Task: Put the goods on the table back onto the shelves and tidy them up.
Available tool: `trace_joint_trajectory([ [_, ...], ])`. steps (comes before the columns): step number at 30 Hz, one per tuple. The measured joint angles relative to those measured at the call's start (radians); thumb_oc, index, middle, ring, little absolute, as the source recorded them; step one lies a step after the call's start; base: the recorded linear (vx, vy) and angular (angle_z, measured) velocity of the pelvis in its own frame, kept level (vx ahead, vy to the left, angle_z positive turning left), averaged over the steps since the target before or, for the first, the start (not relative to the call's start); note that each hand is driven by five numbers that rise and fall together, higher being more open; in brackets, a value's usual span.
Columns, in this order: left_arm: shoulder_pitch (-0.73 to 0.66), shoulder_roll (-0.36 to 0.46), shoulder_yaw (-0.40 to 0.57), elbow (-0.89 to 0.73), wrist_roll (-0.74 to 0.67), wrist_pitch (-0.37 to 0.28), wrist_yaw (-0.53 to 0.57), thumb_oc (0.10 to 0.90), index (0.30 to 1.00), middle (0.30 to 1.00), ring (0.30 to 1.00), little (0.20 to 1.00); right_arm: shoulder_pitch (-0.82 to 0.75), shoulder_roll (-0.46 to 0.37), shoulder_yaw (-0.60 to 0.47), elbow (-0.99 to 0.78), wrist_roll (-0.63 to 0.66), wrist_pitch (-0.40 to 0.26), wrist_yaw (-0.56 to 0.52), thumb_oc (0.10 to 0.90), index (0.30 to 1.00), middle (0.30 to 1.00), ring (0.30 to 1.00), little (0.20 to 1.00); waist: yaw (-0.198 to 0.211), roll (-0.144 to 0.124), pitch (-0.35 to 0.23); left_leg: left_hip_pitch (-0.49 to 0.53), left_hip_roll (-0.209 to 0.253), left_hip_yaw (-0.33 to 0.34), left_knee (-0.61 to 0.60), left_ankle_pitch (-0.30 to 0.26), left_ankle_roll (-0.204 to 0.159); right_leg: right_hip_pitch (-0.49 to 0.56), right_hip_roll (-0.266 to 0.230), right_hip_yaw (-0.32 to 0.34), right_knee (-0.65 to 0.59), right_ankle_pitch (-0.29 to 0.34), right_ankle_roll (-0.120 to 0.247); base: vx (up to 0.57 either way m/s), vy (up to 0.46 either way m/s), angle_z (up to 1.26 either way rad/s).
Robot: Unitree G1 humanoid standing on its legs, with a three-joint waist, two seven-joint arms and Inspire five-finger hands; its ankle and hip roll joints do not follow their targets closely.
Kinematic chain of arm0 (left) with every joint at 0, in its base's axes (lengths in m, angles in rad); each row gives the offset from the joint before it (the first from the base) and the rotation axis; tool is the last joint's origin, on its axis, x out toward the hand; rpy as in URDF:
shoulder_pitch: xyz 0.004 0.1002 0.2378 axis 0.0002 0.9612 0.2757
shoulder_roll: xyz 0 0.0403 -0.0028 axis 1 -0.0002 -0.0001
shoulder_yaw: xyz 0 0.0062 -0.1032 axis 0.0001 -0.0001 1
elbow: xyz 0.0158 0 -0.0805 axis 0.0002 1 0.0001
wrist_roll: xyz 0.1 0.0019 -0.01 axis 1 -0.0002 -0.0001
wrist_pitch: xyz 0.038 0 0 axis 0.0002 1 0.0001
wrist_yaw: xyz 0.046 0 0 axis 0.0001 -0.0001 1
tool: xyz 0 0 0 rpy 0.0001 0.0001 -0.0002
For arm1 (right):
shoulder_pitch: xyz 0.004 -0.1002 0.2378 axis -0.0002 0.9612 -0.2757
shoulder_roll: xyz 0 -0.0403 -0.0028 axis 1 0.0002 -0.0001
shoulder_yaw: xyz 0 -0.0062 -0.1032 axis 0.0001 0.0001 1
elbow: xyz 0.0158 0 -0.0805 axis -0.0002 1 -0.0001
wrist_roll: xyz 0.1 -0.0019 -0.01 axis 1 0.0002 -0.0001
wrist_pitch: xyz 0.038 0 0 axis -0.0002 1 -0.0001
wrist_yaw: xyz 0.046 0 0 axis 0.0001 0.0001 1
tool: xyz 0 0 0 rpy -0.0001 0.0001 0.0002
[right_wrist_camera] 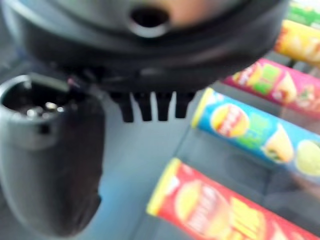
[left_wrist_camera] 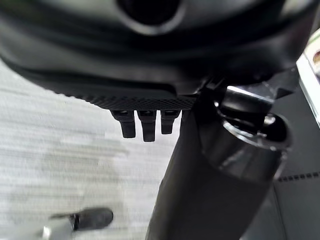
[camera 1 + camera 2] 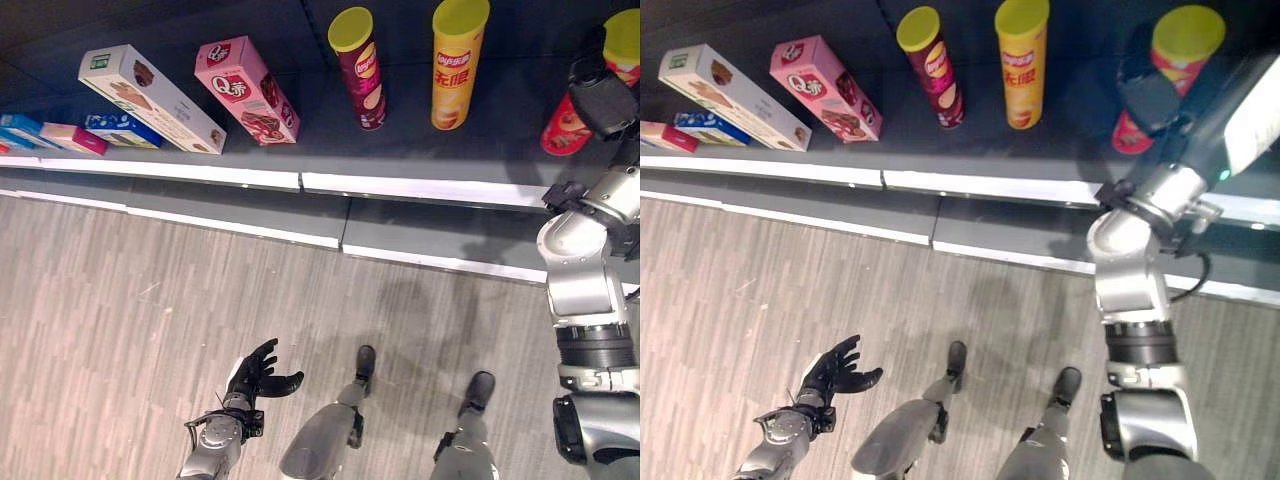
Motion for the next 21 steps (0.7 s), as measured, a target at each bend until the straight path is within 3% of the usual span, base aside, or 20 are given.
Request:
trace_joint_trajectory([
  [2, 0.000, 0.000, 0.000, 0.009, 0.000, 0.007, 0.001, 0.800, 0.900, 0.900, 0.900, 0.900, 0.053, 0.043, -0.020, -0.097, 0.000, -0.022, 0.010, 0.800, 0.900, 0.900, 0.900, 0.900, -0.010, -0.023, 0.000, 0.005, 0.002, 0.005, 0.000, -0.001, -0.001, 0.002, 0.002, 0.005, 0.000, 0.001, -0.001, 0.00, 0.004, -0.09],
  [5, 0.007, -0.001, 0.044, 0.042, 0.000, 0.029, 0.017, 0.800, 0.900, 0.900, 0.900, 0.900, 0.218, 0.130, -0.026, -0.267, 0.051, -0.142, 0.076, 0.800, 0.900, 0.900, 0.900, 0.900, -0.055, -0.107, -0.006, 0.022, 0.009, 0.032, 0.000, -0.004, -0.005, 0.001, 0.007, 0.034, 0.000, 0.007, -0.008, 0.02, 0.009, -0.22],
  [7, 0.025, 0.000, 0.095, 0.043, 0.003, 0.031, 0.015, 0.800, 0.900, 0.900, 0.900, 0.900, 0.337, 0.147, -0.067, -0.297, 0.213, -0.208, 0.183, 0.800, 0.900, 0.900, 0.900, 0.900, -0.080, -0.152, -0.021, 0.034, 0.019, 0.056, -0.001, -0.014, -0.014, -0.002, 0.016, 0.062, 0.000, 0.008, -0.011, 0.05, 0.037, -0.37],
  [10, 0.046, 0.006, 0.150, 0.088, 0.023, 0.044, 0.008, 0.800, 0.900, 0.900, 0.900, 0.900, 0.476, 0.188, -0.089, -0.296, 0.418, -0.272, 0.321, 0.800, 0.900, 0.900, 0.900, 0.900, -0.109, -0.199, -0.046, 0.060, 0.027, 0.092, -0.001, -0.027, -0.015, -0.001, 0.025, 0.101, 0.000, 0.010, -0.014, 0.06, 0.165, -0.49],
  [11, 0.049, 0.010, 0.175, 0.146, 0.030, 0.053, -0.004, 0.800, 0.900, 0.900, 0.900, 0.900, 0.573, 0.207, -0.094, -0.292, 0.553, -0.294, 0.408, 0.800, 0.900, 0.900, 0.900, 0.900, -0.140, -0.233, -0.062, 0.088, 0.027, 0.132, 0.000, -0.043, -0.008, -0.002, 0.027, 0.142, 0.000, 0.013, -0.016, 0.05, 0.195, -0.81],
  [12, 0.057, 0.014, 0.184, 0.165, 0.031, 0.052, -0.012, 0.800, 0.900, 0.900, 0.900, 0.900, 0.608, 0.207, -0.096, -0.282, 0.590, -0.294, 0.431, 0.800, 0.900, 0.900, 0.900, 0.900, -0.161, -0.251, -0.070, 0.103, 0.024, 0.155, 0.000, -0.050, -0.009, -0.003, 0.026, 0.169, 0.000, 0.017, -0.015, 0.03, 0.252, -1.04],
  [15, 0.031, 0.014, 0.205, 0.257, 0.051, 0.049, -0.032, 0.800, 0.900, 0.900, 0.900, 0.900, 0.657, 0.208, -0.165, -0.265, 0.632, -0.296, 0.462, 0.800, 0.900, 0.900, 0.900, 0.900, -0.219, -0.281, -0.098, 0.143, 0.013, 0.222, -0.001, -0.070, 0.002, -0.004, 0.022, 0.234, 0.000, 0.025, -0.005, -0.03, 0.171, -0.65],
  [17, 0.020, 0.027, 0.204, 0.278, 0.073, 0.049, -0.032, 0.800, 0.900, 0.900, 0.900, 0.900, 0.658, 0.209, -0.184, -0.265, 0.630, -0.299, 0.471, 0.800, 0.900, 0.900, 0.900, 0.900, -0.228, -0.310, -0.112, 0.155, 0.009, 0.297, 0.001, -0.083, 0.007, -0.044, 0.035, 0.304, 0.002, 0.062, 0.000, -0.06, 0.027, -1.10],
  [18, 0.027, 0.043, 0.202, 0.280, 0.091, 0.050, -0.032, 0.800, 0.900, 0.900, 0.900, 0.900, 0.632, 0.207, -0.175, -0.265, 0.629, -0.300, 0.479, 0.800, 0.900, 0.900, 0.900, 0.900, -0.217, -0.317, -0.111, 0.161, 0.031, 0.358, 0.004, -0.088, 0.007, -0.078, 0.050, 0.319, 0.008, 0.104, 0.015, -0.06, -0.082, -1.44],
  [19, 0.029, 0.052, 0.204, 0.281, 0.103, 0.049, -0.036, 0.800, 0.900, 0.900, 0.900, 0.900, 0.623, 0.207, -0.174, -0.261, 0.629, -0.302, 0.480, 0.800, 0.900, 0.900, 0.900, 0.900, -0.218, -0.322, -0.112, 0.171, 0.039, 0.393, 0.000, -0.090, 0.007, -0.093, 0.058, 0.323, 0.007, 0.128, 0.040, -0.05, -0.125, -1.20],
  [20, 0.018, 0.060, 0.204, 0.284, 0.115, 0.048, -0.039, 0.800, 0.900, 0.900, 0.900, 0.900, 0.629, 0.206, -0.186, -0.262, 0.629, -0.307, 0.475, 0.800, 0.900, 0.900, 0.900, 0.900, -0.245, -0.325, -0.112, 0.173, 0.049, 0.403, 0.009, -0.092, 0.010, -0.093, 0.060, 0.318, 0.002, 0.142, 0.060, -0.06, -0.160, -0.52],
  [21, 0.007, 0.067, 0.214, 0.293, 0.118, 0.042, -0.045, 0.800, 0.900, 0.900, 0.900, 0.900, 0.638, 0.205, -0.203, -0.253, 0.627, -0.312, 0.466, 0.800, 0.900, 0.900, 0.900, 0.900, -0.266, -0.315, -0.112, 0.178, 0.077, 0.412, 0.013, -0.089, 0.012, -0.085, 0.054, 0.240, 0.022, 0.086, 0.047, -0.06, -0.188, -0.45],
])
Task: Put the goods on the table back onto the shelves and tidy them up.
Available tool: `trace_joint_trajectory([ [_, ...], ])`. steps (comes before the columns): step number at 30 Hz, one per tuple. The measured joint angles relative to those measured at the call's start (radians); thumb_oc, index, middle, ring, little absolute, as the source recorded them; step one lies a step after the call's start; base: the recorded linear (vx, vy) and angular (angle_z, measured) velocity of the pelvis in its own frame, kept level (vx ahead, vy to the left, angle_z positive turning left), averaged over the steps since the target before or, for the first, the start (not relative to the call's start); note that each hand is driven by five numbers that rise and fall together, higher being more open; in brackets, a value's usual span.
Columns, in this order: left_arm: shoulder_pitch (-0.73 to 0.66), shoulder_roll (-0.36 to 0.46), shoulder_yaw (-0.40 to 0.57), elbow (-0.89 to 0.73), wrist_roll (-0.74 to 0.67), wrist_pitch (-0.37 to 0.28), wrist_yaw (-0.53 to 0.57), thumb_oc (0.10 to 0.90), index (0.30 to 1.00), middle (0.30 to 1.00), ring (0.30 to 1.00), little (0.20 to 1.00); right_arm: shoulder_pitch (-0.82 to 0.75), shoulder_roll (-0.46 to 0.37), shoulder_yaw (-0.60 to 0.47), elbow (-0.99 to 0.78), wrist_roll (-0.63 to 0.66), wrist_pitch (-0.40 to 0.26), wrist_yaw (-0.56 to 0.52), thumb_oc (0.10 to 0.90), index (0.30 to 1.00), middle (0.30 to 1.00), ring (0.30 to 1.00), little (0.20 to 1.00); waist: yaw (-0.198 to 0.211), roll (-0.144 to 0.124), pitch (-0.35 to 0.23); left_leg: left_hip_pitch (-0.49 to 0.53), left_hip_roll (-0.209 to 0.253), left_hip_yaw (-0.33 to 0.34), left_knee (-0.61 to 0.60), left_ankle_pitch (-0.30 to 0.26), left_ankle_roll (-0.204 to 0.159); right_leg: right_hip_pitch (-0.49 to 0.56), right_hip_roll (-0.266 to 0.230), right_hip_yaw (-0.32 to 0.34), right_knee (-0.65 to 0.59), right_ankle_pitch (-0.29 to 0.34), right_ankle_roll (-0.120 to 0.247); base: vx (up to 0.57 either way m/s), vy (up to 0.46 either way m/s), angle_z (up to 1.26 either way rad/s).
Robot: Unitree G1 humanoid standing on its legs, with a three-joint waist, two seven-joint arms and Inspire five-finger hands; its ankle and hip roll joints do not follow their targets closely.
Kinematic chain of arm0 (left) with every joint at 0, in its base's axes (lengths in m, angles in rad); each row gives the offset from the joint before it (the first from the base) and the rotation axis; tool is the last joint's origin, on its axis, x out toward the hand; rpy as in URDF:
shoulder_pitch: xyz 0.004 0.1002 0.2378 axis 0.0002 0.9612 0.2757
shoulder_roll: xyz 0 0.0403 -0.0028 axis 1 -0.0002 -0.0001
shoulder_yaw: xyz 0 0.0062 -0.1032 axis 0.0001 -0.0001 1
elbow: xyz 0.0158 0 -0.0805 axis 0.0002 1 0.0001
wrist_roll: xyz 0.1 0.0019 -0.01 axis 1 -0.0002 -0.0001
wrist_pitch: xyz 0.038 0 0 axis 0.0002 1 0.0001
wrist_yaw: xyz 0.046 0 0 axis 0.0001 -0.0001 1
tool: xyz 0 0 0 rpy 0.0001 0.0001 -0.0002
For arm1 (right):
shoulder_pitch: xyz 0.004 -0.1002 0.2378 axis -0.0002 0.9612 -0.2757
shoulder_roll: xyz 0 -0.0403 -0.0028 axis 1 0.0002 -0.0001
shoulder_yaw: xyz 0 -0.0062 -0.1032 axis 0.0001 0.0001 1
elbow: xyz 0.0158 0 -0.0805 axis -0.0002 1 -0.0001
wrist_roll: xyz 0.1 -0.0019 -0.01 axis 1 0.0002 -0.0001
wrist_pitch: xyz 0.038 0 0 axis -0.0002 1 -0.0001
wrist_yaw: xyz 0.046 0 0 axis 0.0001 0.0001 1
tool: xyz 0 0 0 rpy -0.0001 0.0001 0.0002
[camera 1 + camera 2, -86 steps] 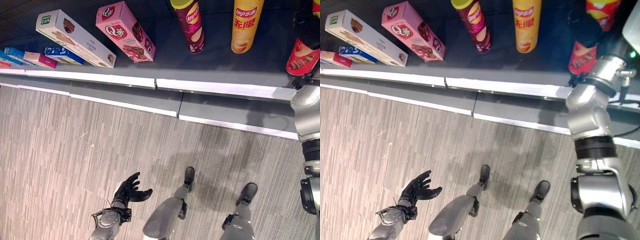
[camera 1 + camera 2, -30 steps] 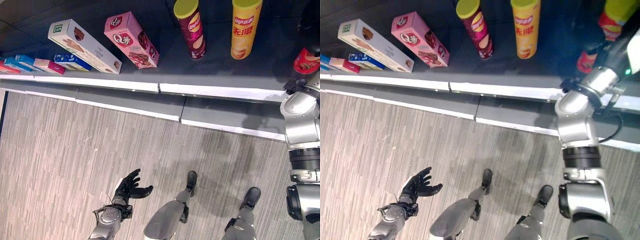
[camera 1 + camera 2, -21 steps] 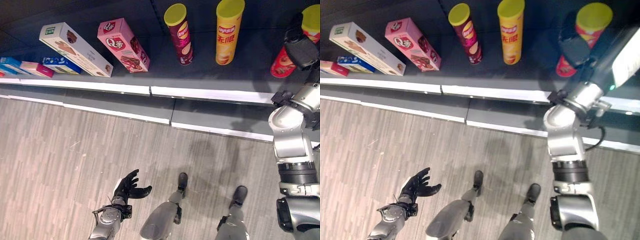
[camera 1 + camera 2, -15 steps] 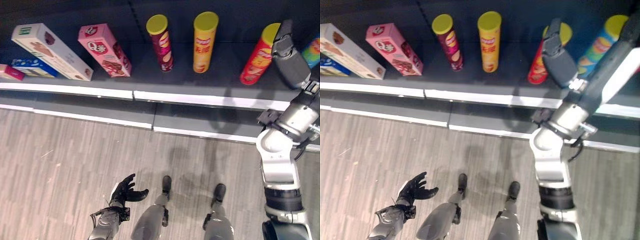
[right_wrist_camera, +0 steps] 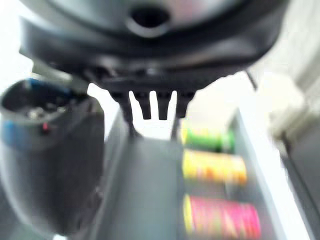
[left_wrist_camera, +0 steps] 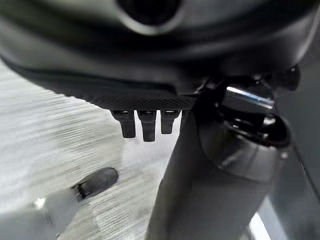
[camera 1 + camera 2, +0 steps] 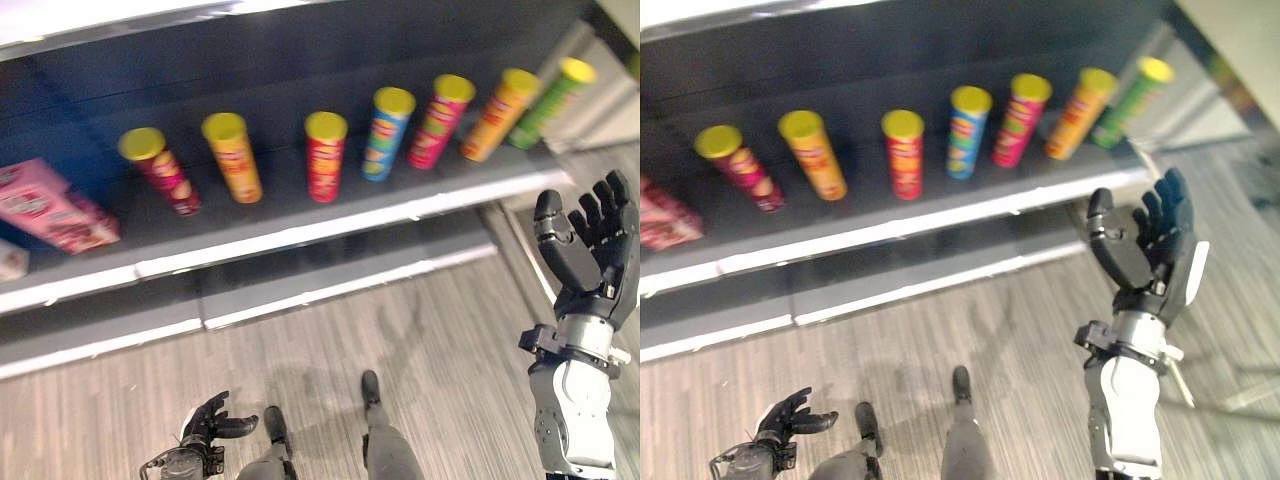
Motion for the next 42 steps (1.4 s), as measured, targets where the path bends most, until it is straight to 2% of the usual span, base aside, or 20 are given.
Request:
trace_joint_trajectory([
  [2, -0.016, -0.005, 0.024, 0.028, -0.001, -0.016, -0.001, 0.800, 0.900, 0.900, 0.900, 0.900, -0.006, -0.095, 0.004, 0.007, -0.053, 0.001, 0.002, 0.800, 0.900, 0.900, 0.900, 0.900, 0.067, 0.044, -0.008, 0.027, 0.116, 0.075, 0.025, 0.009, -0.013, 0.004, -0.113, -0.203, 0.107, -0.034, 0.007, -0.04, -0.325, -1.10],
  [6, 0.035, 0.037, 0.047, 0.053, -0.002, -0.012, 0.006, 0.800, 0.900, 0.900, 0.900, 0.900, -0.086, -0.209, 0.047, 0.002, -0.110, -0.001, 0.017, 0.800, 0.900, 0.900, 0.900, 0.900, 0.170, 0.004, -0.031, 0.114, 0.248, 0.149, 0.030, 0.059, -0.186, 0.083, -0.267, -0.505, 0.141, -0.060, 0.010, 0.22, -0.614, -0.93],
  [7, 0.055, 0.050, 0.057, 0.052, -0.002, -0.011, 0.008, 0.800, 0.900, 0.900, 0.900, 0.900, -0.075, -0.221, 0.051, -0.010, -0.114, 0.001, 0.024, 0.800, 0.900, 0.900, 0.900, 0.900, 0.190, -0.017, -0.048, 0.130, 0.277, 0.158, 0.043, 0.066, -0.199, 0.104, -0.240, -0.524, 0.135, -0.016, -0.007, 0.21, -0.488, -0.57],
  [8, 0.079, -0.035, 0.062, 0.052, -0.012, 0.008, 0.010, 0.800, 0.900, 0.900, 0.900, 0.900, -0.064, -0.298, 0.026, -0.010, -0.116, 0.000, 0.027, 0.800, 0.900, 0.900, 0.900, 0.900, 0.158, 0.079, -0.069, 0.108, 0.408, 0.130, 0.045, 0.204, -0.112, 0.122, -0.088, -0.466, 0.161, -0.093, -0.043, 0.18, -0.646, -0.30],
  [10, 0.102, -0.121, 0.021, 0.016, -0.012, 0.008, -0.013, 0.800, 0.900, 0.900, 0.900, 0.900, -0.050, -0.353, -0.050, 0.002, -0.106, 0.004, 0.027, 0.800, 0.900, 0.900, 0.900, 0.900, 0.139, 0.086, -0.086, 0.059, 0.459, 0.094, 0.090, 0.393, -0.130, 0.133, -0.023, -0.466, 0.180, -0.150, -0.093, 0.12, -0.558, 0.01],
  [13, 0.136, -0.123, 0.032, -0.066, -0.013, 0.003, -0.027, 0.800, 0.900, 0.900, 0.900, 0.900, -0.053, -0.351, -0.073, -0.001, -0.085, 0.001, 0.026, 0.800, 0.900, 0.900, 0.900, 0.900, 0.120, 0.067, -0.101, 0.008, 0.510, 0.043, 0.237, 0.441, -0.083, 0.153, 0.044, -0.438, 0.166, -0.183, -0.149, 0.04, -0.264, -0.37],
  [14, 0.127, -0.114, 0.037, -0.051, -0.013, 0.006, -0.026, 0.800, 0.900, 0.900, 0.900, 0.900, -0.052, -0.344, -0.056, -0.005, -0.083, -0.007, 0.027, 0.800, 0.900, 0.900, 0.900, 0.900, 0.141, 0.039, -0.109, -0.004, 0.476, -0.033, 0.296, 0.356, -0.145, 0.156, 0.039, -0.402, 0.148, -0.175, -0.162, 0.02, -0.224, -1.11],
  [15, 0.125, -0.109, 0.039, -0.060, -0.014, 0.005, -0.026, 0.800, 0.900, 0.900, 0.900, 0.900, -0.052, -0.345, -0.032, -0.003, -0.068, -0.007, 0.026, 0.800, 0.900, 0.900, 0.900, 0.900, 0.147, -0.017, -0.114, -0.052, 0.311, -0.151, 0.332, 0.117, -0.156, 0.159, 0.014, -0.348, 0.099, -0.169, -0.187, 0.19, -0.251, -1.53],
  [16, 0.116, -0.117, 0.021, -0.047, -0.022, -0.001, -0.027, 0.800, 0.900, 0.900, 0.900, 0.900, -0.048, -0.343, -0.009, 0.001, -0.061, -0.006, 0.038, 0.800, 0.900, 0.900, 0.900, 0.900, 0.173, 0.007, -0.115, -0.123, 0.108, -0.271, 0.246, 0.008, -0.069, 0.205, 0.054, -0.318, 0.021, -0.122, -0.161, 0.24, -0.164, -0.99],
  [18, 0.111, -0.095, 0.011, -0.013, -0.033, -0.007, -0.026, 0.800, 0.900, 0.900, 0.900, 0.900, -0.021, -0.301, 0.027, 0.019, -0.062, -0.013, 0.045, 0.800, 0.900, 0.900, 0.900, 0.900, 0.155, -0.017, -0.117, -0.177, 0.031, -0.319, 0.295, -0.072, -0.041, 0.223, 0.043, -0.279, -0.010, -0.155, -0.147, 0.36, -0.134, -0.24],
  [19, 0.053, -0.096, -0.012, 0.016, -0.053, -0.016, -0.036, 0.800, 0.900, 0.900, 0.900, 0.900, -0.106, -0.268, 0.033, 0.076, -0.061, -0.024, 0.041, 0.800, 0.900, 0.900, 0.900, 0.900, 0.192, -0.050, -0.120, -0.259, -0.133, -0.438, 0.287, -0.099, -0.029, 0.148, -0.019, -0.233, -0.005, -0.184, -0.145, 0.28, -0.046, -0.41],
  [20, 0.035, -0.114, -0.022, 0.022, -0.048, -0.016, -0.040, 0.800, 0.900, 0.900, 0.900, 0.900, -0.167, -0.283, 0.042, 0.111, -0.061, -0.023, 0.037, 0.800, 0.900, 0.900, 0.900, 0.900, 0.224, 0.021, -0.120, -0.282, -0.117, -0.435, 0.200, -0.127, -0.070, 0.097, 0.036, -0.248, 0.083, -0.222, -0.128, 0.41, 0.114, -1.10],
  [21, 0.027, -0.072, 0.001, 0.002, -0.049, -0.014, -0.037, 0.800, 0.900, 0.900, 0.900, 0.900, -0.222, -0.211, 0.069, 0.158, -0.062, 0.000, 0.033, 0.800, 0.900, 0.900, 0.900, 0.900, 0.296, 0.037, -0.084, -0.258, -0.064, -0.343, 0.156, 0.009, -0.036, 0.071, 0.094, -0.259, 0.360, -0.376, -0.130, 0.33, 0.123, -1.10],
  [22, 0.071, -0.059, 0.040, 0.024, -0.051, 0.003, -0.003, 0.800, 0.900, 0.900, 0.900, 0.900, -0.266, -0.203, 0.182, 0.147, -0.071, 0.021, 0.050, 0.800, 0.900, 0.900, 0.900, 0.900, 0.306, 0.039, -0.046, -0.170, -0.080, -0.238, 0.138, 0.021, 0.033, 0.234, 0.104, -0.206, 0.152, -0.381, -0.120, 0.57, 0.252, -0.87],
  [26, 0.153, -0.061, 0.111, 0.055, -0.051, 0.004, 0.019, 0.800, 0.900, 0.900, 0.900, 0.900, -0.207, -0.196, 0.182, 0.056, -0.107, 0.019, 0.060, 0.800, 0.900, 0.900, 0.900, 0.900, 0.300, -0.002, -0.053, -0.023, -0.131, -0.129, 0.106, -0.036, 0.088, 0.328, 0.046, -0.123, 0.152, -0.371, -0.103, 0.35, 0.161, -0.68],
  [30, 0.057, -0.050, 0.062, 0.062, -0.049, 0.003, 0.015, 0.800, 0.900, 0.900, 0.900, 0.900, -0.182, -0.185, 0.060, 0.056, -0.129, 0.032, 0.034, 0.800, 0.900, 0.900, 0.900, 0.900, 0.232, 0.019, -0.040, 0.042, -0.100, -0.152, 0.086, -0.047, 0.113, 0.044, -0.021, -0.136, 0.726, -0.365, -0.007, 0.22, -0.024, 0.00],
  [36, 0.044, -0.059, 0.068, 0.098, -0.046, -0.009, 0.017, 0.800, 0.900, 0.900, 0.900, 0.900, -0.196, -0.234, 0.011, 0.036, -0.150, 0.007, 0.024, 0.800, 0.900, 0.900, 0.900, 0.900, 0.228, 0.047, -0.034, 0.086, -0.033, -0.231, 0.049, -0.095, 0.046, 0.047, -0.212, -0.186, -0.035, -0.045, 0.043, 0.29, -0.272, 0.27],
  [39, 0.085, -0.058, 0.100, 0.090, -0.037, -0.010, 0.018, 0.800, 0.900, 0.900, 0.900, 0.900, -0.094, -0.234, -0.007, 0.044, -0.152, 0.013, 0.013, 0.800, 0.900, 0.900, 0.900, 0.900, 0.190, 0.026, -0.036, 0.143, 0.029, -0.303, 0.032, -0.112, -0.026, 0.078, -0.146, -0.122, -0.032, -0.008, 0.068, 0.25, -0.296, 0.77],
  [40, 0.107, -0.024, 0.099, 0.076, -0.031, -0.011, 0.014, 0.800, 0.900, 0.900, 0.900, 0.900, -0.062, -0.230, -0.021, 0.049, -0.151, 0.024, 0.004, 0.800, 0.900, 0.900, 0.900, 0.900, 0.181, -0.040, -0.060, 0.187, 0.031, -0.337, -0.004, -0.099, -0.095, 0.111, -0.113, -0.114, -0.024, -0.052, 0.014, 0.23, -0.408, 0.87],
  [42, 0.100, -0.111, 0.087, 0.060, -0.030, -0.002, 0.013, 0.800, 0.900, 0.900, 0.900, 0.900, -0.118, -0.255, -0.033, 0.088, -0.148, 0.040, 0.002, 0.800, 0.900, 0.900, 0.900, 0.900, 0.197, 0.044, -0.063, 0.189, 0.138, -0.313, 0.001, -0.082, -0.124, 0.113, 0.006, -0.134, -0.008, -0.013, -0.055, 0.21, -0.425, 0.28],
])
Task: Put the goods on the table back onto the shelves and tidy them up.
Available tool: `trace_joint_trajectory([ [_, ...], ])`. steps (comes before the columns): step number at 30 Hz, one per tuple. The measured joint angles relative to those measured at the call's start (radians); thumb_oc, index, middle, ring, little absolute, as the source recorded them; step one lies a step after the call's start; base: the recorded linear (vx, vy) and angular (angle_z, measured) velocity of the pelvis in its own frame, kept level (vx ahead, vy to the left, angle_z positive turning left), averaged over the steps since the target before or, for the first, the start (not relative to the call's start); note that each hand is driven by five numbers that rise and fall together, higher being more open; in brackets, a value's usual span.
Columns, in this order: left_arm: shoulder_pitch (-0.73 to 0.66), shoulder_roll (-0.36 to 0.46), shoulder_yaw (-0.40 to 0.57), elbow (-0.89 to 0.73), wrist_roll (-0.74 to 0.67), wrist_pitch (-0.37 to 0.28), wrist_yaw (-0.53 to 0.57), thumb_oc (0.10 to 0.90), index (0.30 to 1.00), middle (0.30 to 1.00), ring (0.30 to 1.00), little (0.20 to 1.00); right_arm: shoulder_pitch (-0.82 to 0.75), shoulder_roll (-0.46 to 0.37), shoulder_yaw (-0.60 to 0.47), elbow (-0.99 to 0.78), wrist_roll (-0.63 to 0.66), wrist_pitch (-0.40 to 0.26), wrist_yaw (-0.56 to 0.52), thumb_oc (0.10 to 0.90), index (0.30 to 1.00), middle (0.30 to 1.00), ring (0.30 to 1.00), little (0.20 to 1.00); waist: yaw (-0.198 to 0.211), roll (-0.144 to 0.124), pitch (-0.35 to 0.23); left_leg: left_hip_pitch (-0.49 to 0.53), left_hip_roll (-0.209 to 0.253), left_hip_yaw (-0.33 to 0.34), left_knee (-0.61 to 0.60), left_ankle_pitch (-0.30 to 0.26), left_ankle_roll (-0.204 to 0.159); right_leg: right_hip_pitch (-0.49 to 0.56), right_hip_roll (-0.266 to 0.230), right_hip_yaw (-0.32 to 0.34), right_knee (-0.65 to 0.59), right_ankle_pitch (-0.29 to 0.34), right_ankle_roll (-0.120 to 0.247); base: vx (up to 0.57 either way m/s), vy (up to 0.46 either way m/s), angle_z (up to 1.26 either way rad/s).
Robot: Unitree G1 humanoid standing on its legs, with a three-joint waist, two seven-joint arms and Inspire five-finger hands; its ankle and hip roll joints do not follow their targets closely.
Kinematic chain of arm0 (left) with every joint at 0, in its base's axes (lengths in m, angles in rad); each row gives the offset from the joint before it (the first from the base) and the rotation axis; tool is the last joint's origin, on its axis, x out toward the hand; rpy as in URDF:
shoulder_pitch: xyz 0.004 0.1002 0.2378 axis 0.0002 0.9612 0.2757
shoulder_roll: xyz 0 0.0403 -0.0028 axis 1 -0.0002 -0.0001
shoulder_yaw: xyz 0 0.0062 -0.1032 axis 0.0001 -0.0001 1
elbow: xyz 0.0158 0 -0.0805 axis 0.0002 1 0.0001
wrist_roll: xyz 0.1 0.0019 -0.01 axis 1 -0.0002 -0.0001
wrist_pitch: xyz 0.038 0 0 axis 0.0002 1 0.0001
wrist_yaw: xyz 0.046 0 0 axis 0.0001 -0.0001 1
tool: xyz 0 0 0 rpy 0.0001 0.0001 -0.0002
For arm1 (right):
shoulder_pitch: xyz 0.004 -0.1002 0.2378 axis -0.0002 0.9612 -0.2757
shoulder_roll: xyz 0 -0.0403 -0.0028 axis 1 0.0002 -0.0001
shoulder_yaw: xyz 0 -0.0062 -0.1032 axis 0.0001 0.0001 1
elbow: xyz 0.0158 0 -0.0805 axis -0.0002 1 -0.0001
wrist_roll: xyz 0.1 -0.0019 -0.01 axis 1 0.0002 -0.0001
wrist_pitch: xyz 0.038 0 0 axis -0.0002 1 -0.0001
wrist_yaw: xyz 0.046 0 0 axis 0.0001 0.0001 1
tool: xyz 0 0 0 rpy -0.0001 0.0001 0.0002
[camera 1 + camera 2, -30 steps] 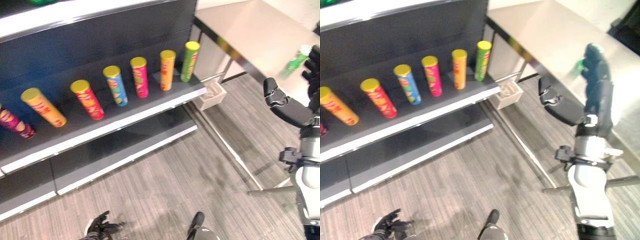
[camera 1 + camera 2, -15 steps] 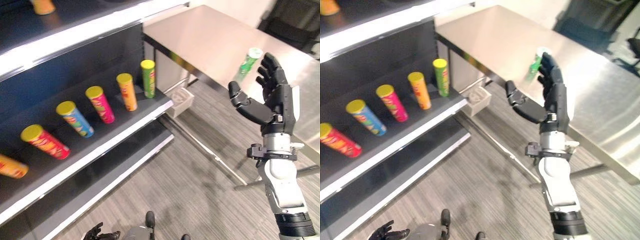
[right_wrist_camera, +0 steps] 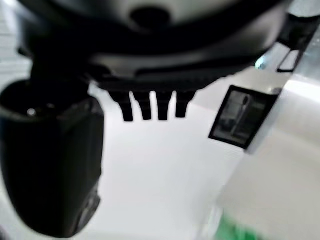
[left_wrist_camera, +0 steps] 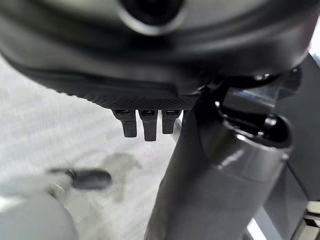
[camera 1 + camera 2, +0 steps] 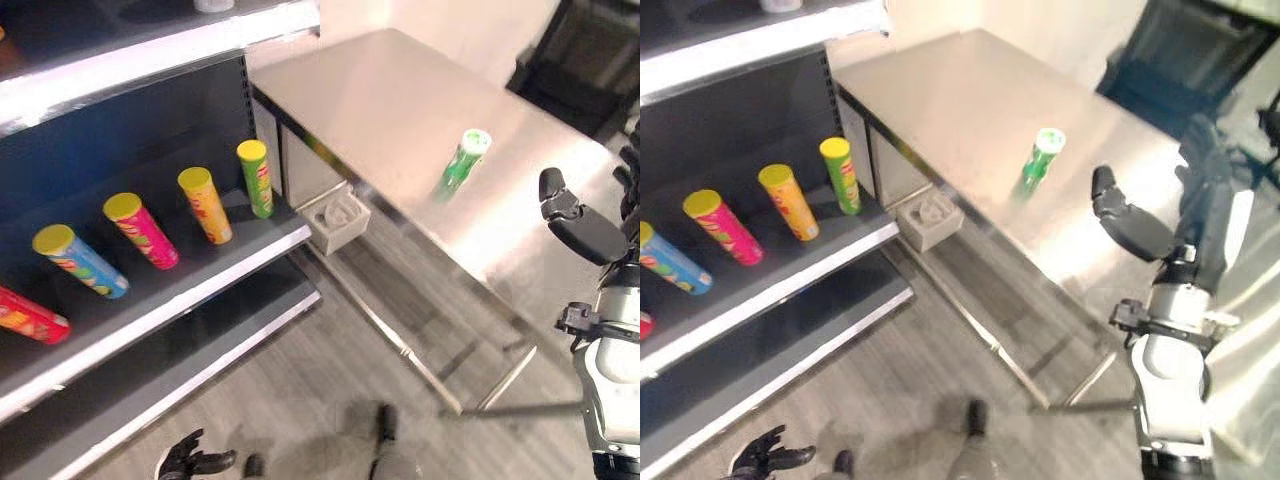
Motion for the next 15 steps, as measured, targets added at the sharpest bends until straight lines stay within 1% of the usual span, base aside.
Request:
trace_joint_trajectory([
  [1, -0.001, -0.038, 0.000, -0.014, -0.002, -0.002, 0.001, 0.800, 0.900, 0.900, 0.900, 0.900, -0.014, -0.032, 0.004, 0.021, 0.001, 0.004, 0.006, 0.800, 0.900, 0.900, 0.900, 0.900, -0.002, 0.030, -0.002, -0.011, 0.041, -0.002, 0.019, 0.013, -0.006, 0.003, 0.036, -0.025, 0.011, -0.020, -0.016, 0.10, -0.217, 0.10],
  [2, 0.002, -0.060, -0.022, -0.039, -0.005, -0.001, 0.000, 0.800, 0.900, 0.900, 0.900, 0.900, -0.012, -0.068, 0.004, 0.024, 0.006, 0.015, 0.010, 0.800, 0.900, 0.900, 0.900, 0.900, 0.004, 0.042, -0.004, -0.027, 0.068, 0.010, 0.052, 0.029, -0.004, 0.008, 0.067, -0.031, 0.008, -0.031, -0.036, 0.10, -0.311, 0.03],
  [3, 0.003, -0.069, -0.026, -0.059, -0.021, 0.001, -0.006, 0.800, 0.900, 0.900, 0.900, 0.900, -0.013, -0.093, 0.003, 0.023, 0.006, 0.015, 0.017, 0.800, 0.900, 0.900, 0.900, 0.900, 0.011, 0.034, 0.000, -0.036, 0.084, 0.019, 0.070, 0.045, 0.006, 0.009, 0.079, -0.030, 0.006, -0.034, -0.052, 0.07, -0.317, -0.12],
  [4, 0.002, -0.071, -0.031, -0.074, -0.021, 0.001, -0.014, 0.800, 0.900, 0.900, 0.900, 0.900, -0.019, -0.106, 0.004, 0.023, 0.007, 0.011, 0.024, 0.800, 0.900, 0.900, 0.900, 0.900, 0.013, 0.027, 0.004, -0.043, 0.090, 0.019, 0.090, 0.077, 0.008, 0.013, 0.098, -0.033, 0.006, -0.036, -0.068, 0.08, -0.397, 0.02],
  [5, -0.001, -0.071, -0.029, -0.079, -0.022, -0.003, -0.016, 0.800, 0.900, 0.900, 0.900, 0.900, -0.027, -0.107, 0.009, 0.043, 0.009, -0.004, 0.024, 0.800, 0.900, 0.900, 0.900, 0.900, -0.002, 0.018, 0.007, -0.074, 0.104, 0.002, 0.134, 0.096, -0.020, 0.017, 0.108, -0.051, 0.017, -0.064, -0.073, -0.01, -0.246, 0.25],
  [6, -0.002, -0.064, -0.038, -0.085, -0.022, -0.003, -0.018, 0.800, 0.900, 0.900, 0.900, 0.900, -0.020, -0.104, 0.007, 0.052, 0.019, -0.005, 0.024, 0.800, 0.900, 0.900, 0.900, 0.900, -0.011, 0.011, 0.011, -0.114, 0.114, -0.017, 0.186, 0.110, -0.032, 0.029, 0.114, -0.063, 0.021, -0.081, -0.085, -0.04, -0.216, 0.54],
  [7, -0.005, -0.044, -0.059, -0.105, -0.021, -0.002, -0.019, 0.800, 0.900, 0.900, 0.900, 0.900, 0.002, -0.103, -0.005, 0.052, 0.036, -0.005, 0.024, 0.800, 0.900, 0.900, 0.900, 0.900, -0.016, -0.005, 0.019, -0.166, 0.117, -0.030, 0.261, 0.143, -0.066, 0.042, 0.116, -0.085, 0.022, -0.093, -0.094, -0.07, -0.123, 0.58],
  [8, -0.005, -0.030, -0.066, -0.122, -0.022, -0.002, -0.020, 0.800, 0.900, 0.900, 0.900, 0.900, 0.010, -0.099, -0.011, 0.053, 0.042, -0.006, 0.024, 0.800, 0.900, 0.900, 0.900, 0.900, -0.011, -0.016, 0.023, -0.199, 0.113, -0.041, 0.321, 0.160, -0.073, 0.045, 0.114, -0.095, 0.022, -0.101, -0.111, 0.02, -0.075, 0.57],
  [9, -0.017, -0.005, -0.070, -0.151, -0.023, -0.009, -0.019, 0.800, 0.900, 0.900, 0.900, 0.900, 0.006, -0.084, -0.026, 0.060, 0.053, -0.011, 0.023, 0.800, 0.900, 0.900, 0.900, 0.900, -0.014, -0.048, 0.040, -0.321, 0.092, -0.053, 0.491, 0.152, -0.067, 0.047, 0.097, -0.107, 0.014, -0.103, -0.135, 0.04, 0.005, 0.27],
  [10, -0.032, 0.012, -0.069, -0.157, -0.023, -0.017, -0.019, 0.800, 0.900, 0.900, 0.900, 0.900, -0.004, -0.077, -0.020, 0.060, 0.068, -0.010, 0.025, 0.800, 0.900, 0.900, 0.900, 0.900, 0.015, -0.064, 0.050, -0.367, 0.027, -0.100, 0.494, 0.072, -0.079, 0.050, 0.084, -0.104, -0.004, -0.099, -0.140, 0.12, 0.116, 0.16],
  [11, -0.035, 0.011, -0.080, -0.152, -0.025, -0.008, -0.018, 0.800, 0.900, 0.900, 0.900, 0.900, -0.013, -0.092, -0.005, 0.059, 0.077, -0.009, 0.044, 0.800, 0.900, 0.900, 0.900, 0.900, 0.018, -0.041, 0.060, -0.382, -0.046, -0.090, 0.319, 0.051, -0.041, 0.060, 0.095, -0.115, -0.014, -0.104, -0.141, 0.17, 0.226, -0.03],
  [12, -0.030, 0.010, -0.097, -0.144, -0.021, -0.008, -0.019, 0.800, 0.900, 0.900, 0.900, 0.900, -0.015, -0.091, 0.000, 0.066, 0.083, -0.017, 0.045, 0.800, 0.900, 0.900, 0.900, 0.900, 0.021, -0.007, 0.064, -0.383, -0.077, -0.069, 0.243, 0.052, -0.029, 0.078, 0.101, -0.119, -0.021, -0.110, -0.131, 0.20, 0.262, 0.13],
  [13, -0.045, 0.006, -0.114, -0.116, -0.021, -0.005, -0.021, 0.800, 0.900, 0.900, 0.900, 0.900, -0.015, -0.091, 0.009, 0.091, 0.097, -0.027, 0.047, 0.800, 0.900, 0.900, 0.900, 0.900, -0.001, -0.003, 0.072, -0.372, -0.095, -0.017, 0.180, 0.057, 0.008, 0.087, 0.103, -0.132, -0.021, -0.125, -0.114, 0.18, 0.202, 0.06],
  [14, -0.049, 0.014, -0.136, -0.092, -0.021, 0.008, -0.023, 0.800, 0.900, 0.900, 0.900, 0.900, -0.032, -0.095, 0.044, 0.120, 0.137, -0.012, 0.069, 0.800, 0.900, 0.900, 0.900, 0.900, -0.009, 0.017, 0.064, -0.337, -0.115, -0.013, 0.062, 0.069, 0.024, 0.096, 0.106, -0.122, -0.013, -0.133, -0.111, 0.14, 0.153, -0.03],
  [15, -0.051, 0.016, -0.143, -0.088, -0.021, 0.012, -0.023, 0.800, 0.900, 0.900, 0.900, 0.900, -0.032, -0.094, 0.058, 0.123, 0.156, -0.005, 0.076, 0.800, 0.900, 0.900, 0.900, 0.900, -0.005, 0.019, 0.065, -0.322, -0.123, -0.020, 0.034, 0.074, 0.031, 0.094, 0.106, -0.109, -0.007, -0.134, -0.113, 0.10, 0.119, -0.51],
])
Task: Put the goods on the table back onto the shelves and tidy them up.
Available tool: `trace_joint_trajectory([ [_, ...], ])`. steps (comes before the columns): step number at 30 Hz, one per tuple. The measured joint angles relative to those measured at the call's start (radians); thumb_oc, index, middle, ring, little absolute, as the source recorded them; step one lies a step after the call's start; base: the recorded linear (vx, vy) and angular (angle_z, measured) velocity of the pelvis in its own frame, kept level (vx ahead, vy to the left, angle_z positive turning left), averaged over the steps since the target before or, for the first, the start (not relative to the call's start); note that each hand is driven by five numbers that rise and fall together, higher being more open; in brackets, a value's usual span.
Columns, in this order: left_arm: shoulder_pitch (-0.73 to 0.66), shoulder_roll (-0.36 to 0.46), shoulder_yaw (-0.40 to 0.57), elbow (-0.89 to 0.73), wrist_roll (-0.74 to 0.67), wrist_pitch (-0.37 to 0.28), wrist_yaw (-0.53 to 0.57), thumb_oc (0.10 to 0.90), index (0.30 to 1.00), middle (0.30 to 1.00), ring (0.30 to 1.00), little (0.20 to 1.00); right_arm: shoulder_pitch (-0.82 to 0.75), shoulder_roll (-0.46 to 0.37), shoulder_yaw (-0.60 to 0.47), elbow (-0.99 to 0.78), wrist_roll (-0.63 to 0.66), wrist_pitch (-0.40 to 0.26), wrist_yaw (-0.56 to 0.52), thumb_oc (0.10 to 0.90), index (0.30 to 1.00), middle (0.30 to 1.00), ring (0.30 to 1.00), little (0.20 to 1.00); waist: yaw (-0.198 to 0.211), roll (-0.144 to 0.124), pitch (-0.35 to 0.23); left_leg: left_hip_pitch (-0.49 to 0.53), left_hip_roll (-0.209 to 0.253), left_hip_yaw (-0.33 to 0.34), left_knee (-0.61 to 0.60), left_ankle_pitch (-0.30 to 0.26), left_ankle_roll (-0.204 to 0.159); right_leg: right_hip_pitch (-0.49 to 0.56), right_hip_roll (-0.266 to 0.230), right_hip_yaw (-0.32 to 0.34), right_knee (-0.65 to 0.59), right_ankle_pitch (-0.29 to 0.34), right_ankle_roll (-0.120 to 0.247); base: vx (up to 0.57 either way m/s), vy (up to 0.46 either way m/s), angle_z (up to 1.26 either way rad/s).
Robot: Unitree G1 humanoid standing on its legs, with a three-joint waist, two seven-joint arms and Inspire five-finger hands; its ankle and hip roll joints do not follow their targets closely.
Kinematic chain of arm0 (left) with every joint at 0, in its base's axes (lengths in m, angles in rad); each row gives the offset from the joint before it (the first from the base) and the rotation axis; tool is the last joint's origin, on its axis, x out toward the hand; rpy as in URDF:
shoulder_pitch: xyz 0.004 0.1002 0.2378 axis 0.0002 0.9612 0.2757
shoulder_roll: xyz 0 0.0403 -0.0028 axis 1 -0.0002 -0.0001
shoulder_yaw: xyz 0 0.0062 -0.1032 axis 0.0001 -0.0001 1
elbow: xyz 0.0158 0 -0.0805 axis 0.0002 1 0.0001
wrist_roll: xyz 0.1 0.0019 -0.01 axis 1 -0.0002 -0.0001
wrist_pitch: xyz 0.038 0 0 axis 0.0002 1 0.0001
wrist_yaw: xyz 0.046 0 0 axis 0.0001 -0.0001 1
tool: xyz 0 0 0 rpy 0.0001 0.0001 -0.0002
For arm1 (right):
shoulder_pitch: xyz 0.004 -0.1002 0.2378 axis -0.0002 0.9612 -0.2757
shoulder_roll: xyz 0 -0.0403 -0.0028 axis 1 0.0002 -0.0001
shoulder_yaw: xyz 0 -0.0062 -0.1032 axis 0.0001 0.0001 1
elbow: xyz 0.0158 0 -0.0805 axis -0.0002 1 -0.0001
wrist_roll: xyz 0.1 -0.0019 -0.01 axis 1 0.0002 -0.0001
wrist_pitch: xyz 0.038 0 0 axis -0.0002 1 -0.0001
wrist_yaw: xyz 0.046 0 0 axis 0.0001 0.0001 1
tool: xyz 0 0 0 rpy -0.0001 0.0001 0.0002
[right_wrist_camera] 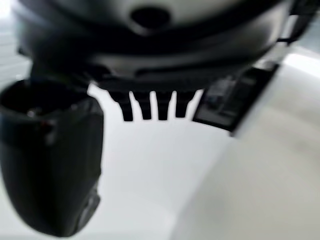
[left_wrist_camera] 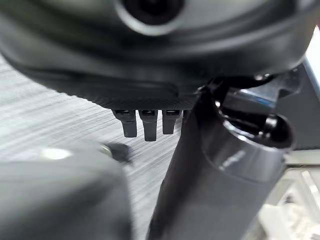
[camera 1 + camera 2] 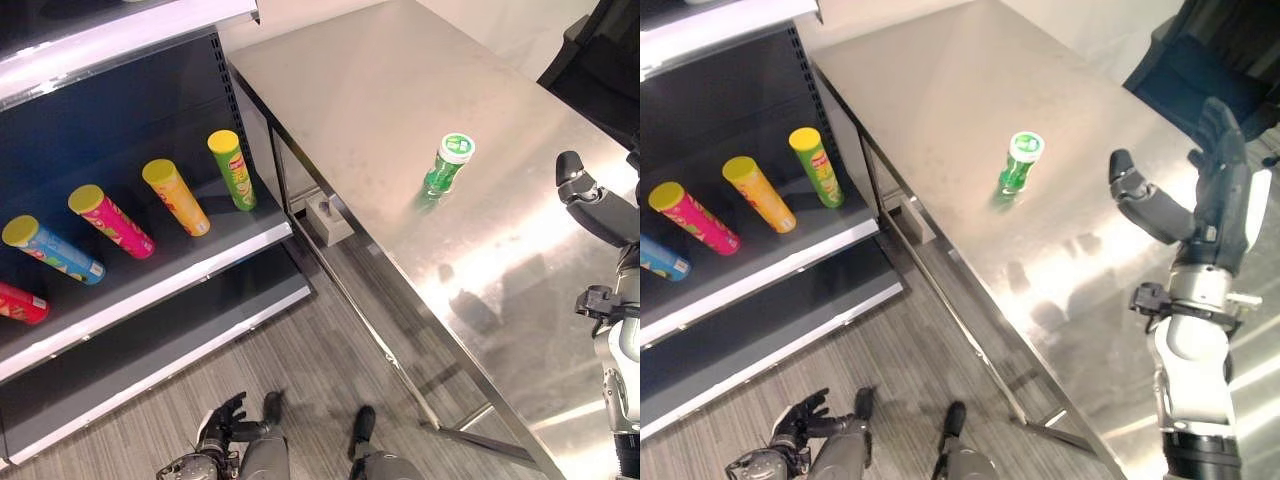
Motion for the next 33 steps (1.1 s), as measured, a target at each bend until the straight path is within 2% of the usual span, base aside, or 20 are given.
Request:
trace_joint_trajectory([
  [1, 0.013, -0.008, 0.004, 0.001, 0.000, -0.001, -0.001, 0.800, 0.900, 0.900, 0.900, 0.900, 0.020, 0.005, 0.032, 0.000, 0.031, 0.007, 0.036, 0.800, 0.900, 0.900, 0.900, 0.900, 0.003, 0.014, -0.003, 0.028, -0.012, -0.013, -0.022, 0.025, 0.025, 0.010, 0.001, 0.014, -0.006, 0.002, 0.009, 0.16, 0.187, -0.46],
  [3, 0.015, -0.010, 0.010, -0.009, 0.000, -0.004, -0.003, 0.800, 0.900, 0.900, 0.900, 0.900, 0.064, 0.007, 0.041, 0.000, 0.044, 0.019, 0.064, 0.800, 0.900, 0.900, 0.900, 0.900, -0.009, 0.017, -0.006, 0.047, -0.027, 0.017, -0.034, 0.102, 0.073, 0.026, -0.019, 0.020, -0.006, -0.008, 0.041, 0.14, 0.176, -0.24],
  [5, 0.015, -0.007, 0.040, -0.008, 0.000, -0.004, -0.017, 0.800, 0.900, 0.900, 0.900, 0.900, 0.081, 0.015, 0.044, -0.002, 0.049, 0.025, 0.096, 0.800, 0.900, 0.900, 0.900, 0.900, -0.006, 0.000, -0.010, 0.081, -0.068, 0.047, -0.050, 0.085, 0.097, 0.043, -0.067, 0.032, 0.000, -0.010, 0.068, 0.08, 0.110, -0.13],
  [6, 0.015, 0.001, 0.065, -0.011, 0.000, -0.010, -0.015, 0.800, 0.900, 0.900, 0.900, 0.900, 0.090, 0.015, 0.044, -0.025, 0.052, 0.029, 0.108, 0.800, 0.900, 0.900, 0.900, 0.900, -0.007, -0.008, -0.016, 0.091, -0.095, 0.054, -0.049, 0.083, 0.117, 0.051, -0.092, 0.033, 0.000, -0.011, 0.073, 0.08, 0.096, -0.05],
  [7, 0.013, 0.006, 0.089, -0.011, -0.001, -0.013, -0.015, 0.800, 0.900, 0.900, 0.900, 0.900, 0.088, 0.017, 0.044, -0.035, 0.052, 0.029, 0.119, 0.800, 0.900, 0.900, 0.900, 0.900, -0.003, -0.011, -0.016, 0.092, -0.101, 0.062, -0.049, 0.081, 0.121, 0.051, -0.101, 0.034, 0.000, -0.011, 0.074, 0.08, 0.084, 0.01],
  [9, 0.010, 0.038, 0.095, -0.006, 0.000, -0.014, -0.014, 0.800, 0.900, 0.900, 0.900, 0.900, 0.084, 0.017, 0.045, -0.038, 0.051, 0.029, 0.137, 0.800, 0.900, 0.900, 0.900, 0.900, 0.020, -0.019, -0.018, 0.100, -0.106, 0.065, -0.049, 0.081, 0.121, 0.057, -0.107, 0.037, 0.000, -0.001, 0.089, 0.06, 0.048, 0.01],
  [11, 0.011, 0.043, 0.096, 0.017, 0.001, -0.015, -0.013, 0.800, 0.900, 0.900, 0.900, 0.900, 0.077, 0.017, 0.045, -0.038, 0.042, 0.030, 0.146, 0.800, 0.900, 0.900, 0.900, 0.900, 0.030, -0.022, -0.016, 0.111, -0.106, 0.065, -0.049, 0.081, 0.121, 0.070, -0.106, 0.048, -0.002, -0.001, 0.089, 0.05, 0.025, 0.00],
  [13, 0.020, 0.038, 0.093, 0.038, 0.002, -0.014, -0.015, 0.800, 0.900, 0.900, 0.900, 0.900, 0.077, 0.017, 0.045, -0.036, 0.027, 0.035, 0.146, 0.800, 0.900, 0.900, 0.900, 0.900, 0.030, -0.028, -0.015, 0.129, -0.104, 0.065, -0.049, 0.081, 0.121, 0.088, -0.104, 0.052, -0.004, -0.003, 0.092, 0.03, 0.008, -0.01],
  [16, 0.033, 0.036, 0.093, 0.051, 0.004, -0.013, -0.016, 0.800, 0.900, 0.900, 0.900, 0.900, 0.077, 0.013, 0.045, -0.016, -0.017, 0.049, 0.144, 0.800, 0.900, 0.900, 0.900, 0.900, 0.026, -0.052, -0.017, 0.134, -0.098, 0.065, -0.049, 0.077, 0.117, 0.090, -0.100, 0.058, -0.004, -0.012, 0.105, 0.02, -0.002, -0.08],
  [18, 0.033, 0.027, 0.091, 0.059, 0.006, -0.011, -0.017, 0.800, 0.900, 0.900, 0.900, 0.900, 0.087, 0.013, 0.045, -0.015, -0.059, 0.068, 0.145, 0.800, 0.900, 0.900, 0.900, 0.900, 0.019, -0.062, -0.017, 0.135, -0.086, 0.065, -0.049, 0.059, 0.112, 0.089, -0.089, 0.058, -0.004, -0.019, 0.112, 0.03, -0.004, -0.06],
  [25, 0.044, 0.020, 0.095, 0.058, 0.006, -0.011, -0.017, 0.800, 0.900, 0.900, 0.900, 0.900, 0.122, 0.013, 0.045, 0.023, -0.088, 0.088, 0.164, 0.800, 0.900, 0.900, 0.900, 0.900, 0.019, -0.080, -0.025, 0.136, -0.087, 0.065, -0.054, 0.045, 0.104, 0.088, -0.092, 0.058, -0.005, -0.034, 0.100, 0.01, -0.006, -0.02],
  [27, 0.063, 0.020, 0.113, 0.058, 0.005, -0.011, -0.017, 0.800, 0.900, 0.900, 0.900, 0.900, 0.150, -0.004, 0.093, 0.022, -0.088, 0.095, 0.206, 0.800, 0.900, 0.900, 0.900, 0.900, 0.021, -0.091, -0.051, 0.126, -0.087, 0.064, -0.050, 0.046, 0.103, 0.082, -0.092, 0.052, -0.005, -0.031, 0.096, 0.03, -0.034, 0.07],
  [33, 0.069, 0.019, 0.114, 0.061, 0.004, -0.012, -0.018, 0.800, 0.900, 0.900, 0.900, 0.900, 0.105, -0.009, 0.145, 0.066, -0.094, 0.096, 0.203, 0.800, 0.900, 0.900, 0.900, 0.900, 0.028, -0.090, -0.058, 0.116, -0.089, 0.045, -0.049, 0.058, 0.106, 0.084, -0.092, 0.026, -0.005, -0.031, 0.096, 0.01, -0.018, 0.11],
])
